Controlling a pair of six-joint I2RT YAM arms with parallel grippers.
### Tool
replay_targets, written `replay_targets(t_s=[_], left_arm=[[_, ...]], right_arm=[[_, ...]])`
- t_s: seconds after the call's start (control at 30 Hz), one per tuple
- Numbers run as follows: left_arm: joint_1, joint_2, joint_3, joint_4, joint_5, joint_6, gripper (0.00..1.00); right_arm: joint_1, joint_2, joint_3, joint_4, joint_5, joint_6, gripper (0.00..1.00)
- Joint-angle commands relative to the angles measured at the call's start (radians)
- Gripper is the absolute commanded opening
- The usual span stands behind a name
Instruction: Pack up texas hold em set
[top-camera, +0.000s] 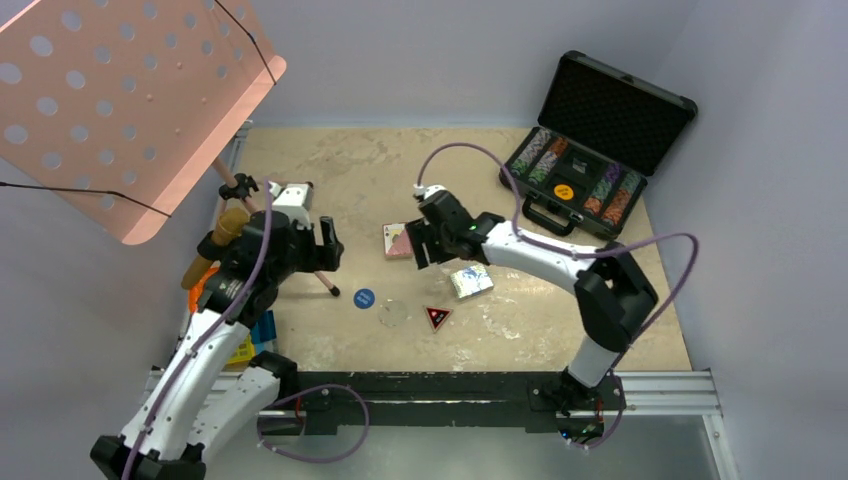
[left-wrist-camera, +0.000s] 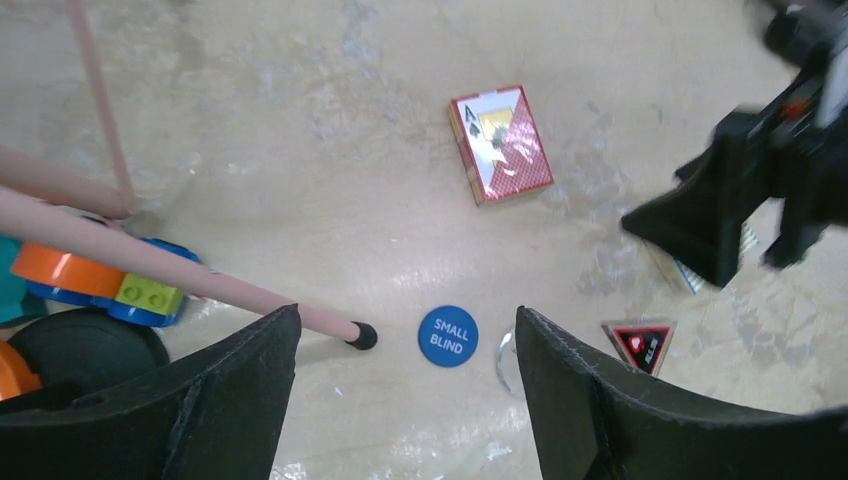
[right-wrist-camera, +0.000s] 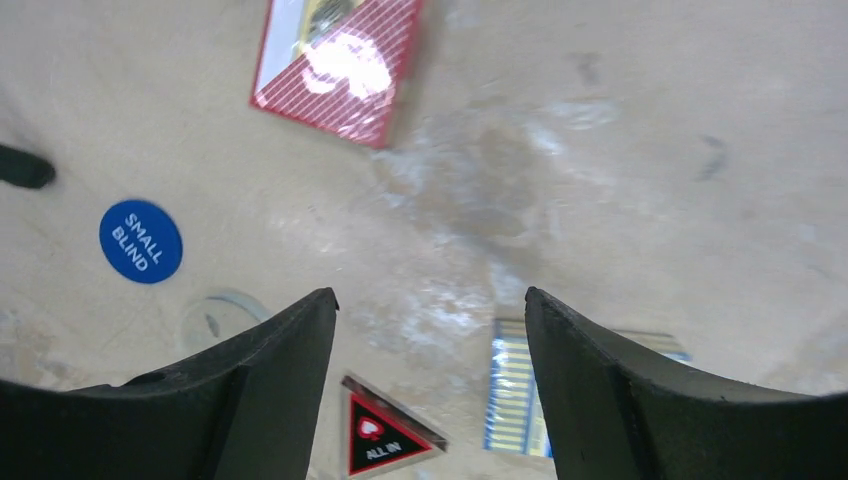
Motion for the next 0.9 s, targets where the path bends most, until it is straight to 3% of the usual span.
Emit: replay_targets(t_s=[0.0,0.3,0.87], left_arm=[[-0.089,0.113,0.018,-0.019,0.009,0.03,0.82],[-0.18,0.434,0.034,-0.026,0.1,0.063,0.83],[-0.208,0.728,0.046,-0.049,0.136,0.048,0.79]], right_arm=[[-0.089,-0.164,-0.089,0.106,-0.008,-0.018,0.73],[-0.172,-0.369,-0.274,0.22,-0.049,-0.04,0.73],[-0.217,-0.471,-0.384,0.329,-0.134,-0.069,0.73]])
